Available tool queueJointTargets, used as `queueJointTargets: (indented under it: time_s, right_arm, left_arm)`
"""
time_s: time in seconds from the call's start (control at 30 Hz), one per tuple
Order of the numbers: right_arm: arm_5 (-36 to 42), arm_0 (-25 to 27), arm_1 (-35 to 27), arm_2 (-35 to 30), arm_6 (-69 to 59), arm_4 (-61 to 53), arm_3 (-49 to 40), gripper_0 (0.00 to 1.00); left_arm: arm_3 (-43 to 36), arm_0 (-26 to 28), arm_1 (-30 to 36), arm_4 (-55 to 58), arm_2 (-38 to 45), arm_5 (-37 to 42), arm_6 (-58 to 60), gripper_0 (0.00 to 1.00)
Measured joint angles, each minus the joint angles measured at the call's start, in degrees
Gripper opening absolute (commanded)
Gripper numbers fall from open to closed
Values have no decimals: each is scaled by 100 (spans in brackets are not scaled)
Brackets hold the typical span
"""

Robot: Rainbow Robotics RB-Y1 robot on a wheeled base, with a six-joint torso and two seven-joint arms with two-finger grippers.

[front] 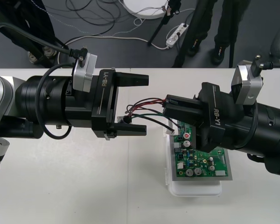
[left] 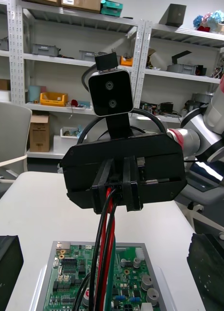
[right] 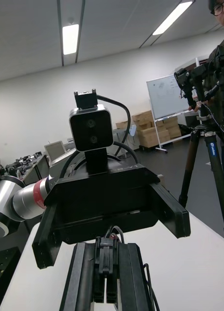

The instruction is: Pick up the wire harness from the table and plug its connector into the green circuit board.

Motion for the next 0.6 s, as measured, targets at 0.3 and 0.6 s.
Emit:
queueJointTargets:
  time_s: [0.3,0.6]
  right_arm:
    - [35,-15,142,38,1,249,12,0]
    - [233,-123,156,263,1,250,19,0]
  left_arm:
    - [0,0,-6,46,0,0,0,100]
    - [0,0,-14,59,0,0,0,100]
